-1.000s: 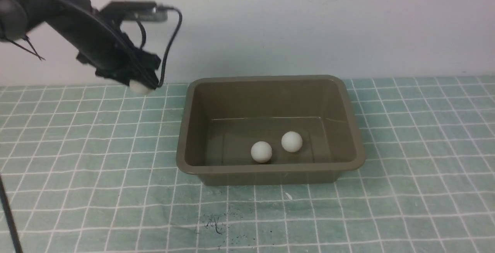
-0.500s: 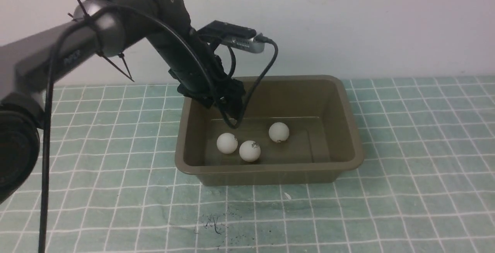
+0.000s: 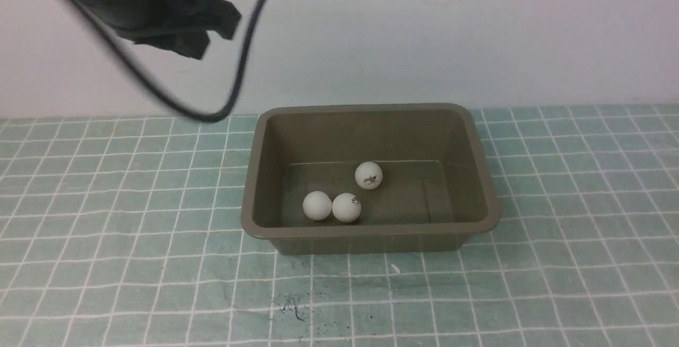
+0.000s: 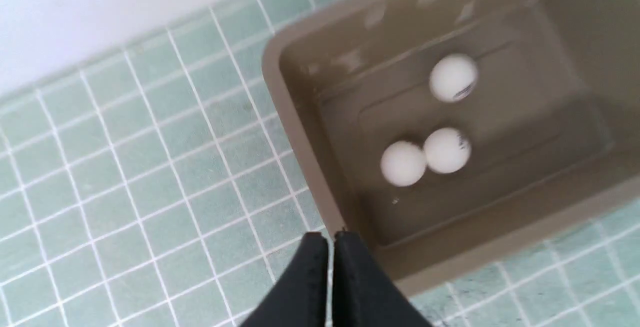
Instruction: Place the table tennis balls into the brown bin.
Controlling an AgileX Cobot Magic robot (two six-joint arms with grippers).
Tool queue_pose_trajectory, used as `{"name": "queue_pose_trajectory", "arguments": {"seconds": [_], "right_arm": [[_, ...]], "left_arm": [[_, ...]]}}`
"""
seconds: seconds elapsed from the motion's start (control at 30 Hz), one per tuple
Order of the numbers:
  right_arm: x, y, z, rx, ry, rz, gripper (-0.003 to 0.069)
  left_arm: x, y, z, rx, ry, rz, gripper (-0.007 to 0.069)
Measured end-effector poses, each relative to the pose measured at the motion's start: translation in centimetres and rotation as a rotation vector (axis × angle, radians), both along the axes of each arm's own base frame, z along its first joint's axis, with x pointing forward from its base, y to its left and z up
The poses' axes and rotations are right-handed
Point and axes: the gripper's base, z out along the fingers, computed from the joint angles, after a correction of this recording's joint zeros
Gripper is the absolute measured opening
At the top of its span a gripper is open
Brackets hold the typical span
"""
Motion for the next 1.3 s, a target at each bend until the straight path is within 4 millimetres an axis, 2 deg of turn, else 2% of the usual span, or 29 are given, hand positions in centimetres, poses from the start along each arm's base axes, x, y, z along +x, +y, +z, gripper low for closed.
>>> {"name": "queue_pose_trajectory", "arguments": {"seconds": [0.07,0.1,0.23,0.27,0.37,0.43,0.47,0.53,0.57,0.73,0.87,0.97,1.03,1.07,1.13,1.2,1.3], "right_arm": [[0.0,0.0,0.0,0.000,0.001,0.000,-0.0015],[0.0,0.0,0.0,0.000,0.001,0.000,-0.0015],[0.0,0.0,0.0,0.000,0.001,0.000,-0.0015],[0.0,0.0,0.0,0.000,0.001,0.000,-0.0015],[0.0,0.0,0.0,0.000,0.001,0.000,-0.0015],[0.0,0.0,0.0,0.000,0.001,0.000,-0.0015],[0.0,0.0,0.0,0.000,0.001,0.000,-0.0015],[0.0,0.0,-0.1,-0.001,0.002,0.000,-0.0015],[0.0,0.0,-0.1,-0.001,0.002,0.000,-0.0015],[0.0,0.0,-0.1,-0.001,0.003,0.000,-0.0015],[0.0,0.0,-0.1,-0.001,0.002,0.000,-0.0015],[0.0,0.0,-0.1,-0.001,0.003,0.000,-0.0015],[0.0,0.0,-0.1,-0.001,0.003,0.000,-0.0015],[0.0,0.0,-0.1,0.000,0.000,0.001,-0.0015],[0.0,0.0,-0.1,-0.001,0.003,0.000,-0.0015],[0.0,0.0,-0.1,-0.001,0.003,0.000,-0.0015],[0.0,0.0,-0.1,-0.001,0.003,0.000,-0.0015]], "left_arm": [[-4.4,1.5,0.3,-0.056,-0.111,0.007,-0.0005],[-5.9,2.0,0.0,-0.079,-0.162,0.009,-0.0005],[-9.0,3.0,-1.5,-0.138,-0.284,0.016,-0.0005],[-10.6,3.6,-3.2,-0.155,-0.319,0.021,-0.0005],[-12.8,4.4,-6.1,-0.172,-0.353,0.030,-0.0005],[-13.7,4.8,-7.0,-0.179,-0.373,0.031,-0.0005],[-15.3,5.4,-8.1,-0.193,-0.404,0.034,-0.0005],[-17.3,6.1,-8.7,-0.212,-0.462,0.033,-0.0005],[-17.3,6.1,-8.8,-0.208,-0.459,0.032,-0.0005],[-22.5,8.2,-10.4,-0.231,-0.671,0.031,-0.0004],[-24.4,9.0,-12.5,-0.216,-0.756,0.036,-0.0004],[-24.8,9.3,-14.2,-0.200,-0.765,0.054,-0.0004],[-24.3,9.3,-16.0,-0.166,-0.730,0.111,-0.0004],[-23.6,9.3,-17.7,-0.135,-0.685,0.163,-0.0004],[-23.0,9.4,-19.8,-0.105,-0.640,0.247,-0.0004],[-22.5,9.5,-21.3,-0.096,-0.616,0.293,-0.0004],[-21.8,9.8,-24.7,-0.100,-0.567,0.376,-0.0004]]}}
